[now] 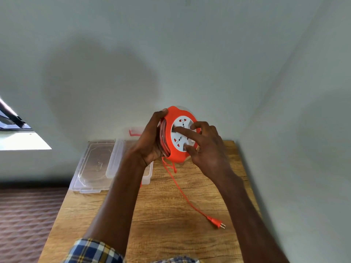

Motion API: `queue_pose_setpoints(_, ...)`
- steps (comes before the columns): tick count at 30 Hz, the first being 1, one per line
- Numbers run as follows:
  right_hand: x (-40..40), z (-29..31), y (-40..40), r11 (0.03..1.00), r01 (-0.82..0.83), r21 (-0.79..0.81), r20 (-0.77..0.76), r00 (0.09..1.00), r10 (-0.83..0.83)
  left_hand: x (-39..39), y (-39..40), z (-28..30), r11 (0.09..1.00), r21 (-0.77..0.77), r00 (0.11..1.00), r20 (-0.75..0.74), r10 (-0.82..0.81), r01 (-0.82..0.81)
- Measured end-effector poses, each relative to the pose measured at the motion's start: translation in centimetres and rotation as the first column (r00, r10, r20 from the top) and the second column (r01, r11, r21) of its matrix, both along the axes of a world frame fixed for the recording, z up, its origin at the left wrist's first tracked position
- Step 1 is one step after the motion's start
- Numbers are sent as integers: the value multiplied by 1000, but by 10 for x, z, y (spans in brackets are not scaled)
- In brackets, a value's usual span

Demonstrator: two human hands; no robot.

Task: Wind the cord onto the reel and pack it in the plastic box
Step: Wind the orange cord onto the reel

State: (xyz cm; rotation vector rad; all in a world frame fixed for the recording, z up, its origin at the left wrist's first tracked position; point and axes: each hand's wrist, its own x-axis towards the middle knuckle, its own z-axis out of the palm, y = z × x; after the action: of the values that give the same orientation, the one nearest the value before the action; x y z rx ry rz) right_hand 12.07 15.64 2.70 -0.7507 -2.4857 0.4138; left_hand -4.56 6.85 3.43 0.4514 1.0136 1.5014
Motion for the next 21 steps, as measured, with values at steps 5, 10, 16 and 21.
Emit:
queue_pose_setpoints(5,-5,-3,-5,998,63,28,-38,997,-62,3,0,5,1000,14,999,-35,17,-16)
queue_pose_setpoints(10,-10,0,-15,950,213,-226,-197,945,-259,6,1,11,999,28,998,-57,17,-16)
queue_pose_setpoints(16,-25,0,-24,739,295,-606,-221,830,-512,8,2,8,1000,6,996,-83,13,-12)
queue_pose_setpoints(21,-22,0,-22,797,287,-532,-156,892,-425,8,2,2,999,-26,994,-102,27,-30)
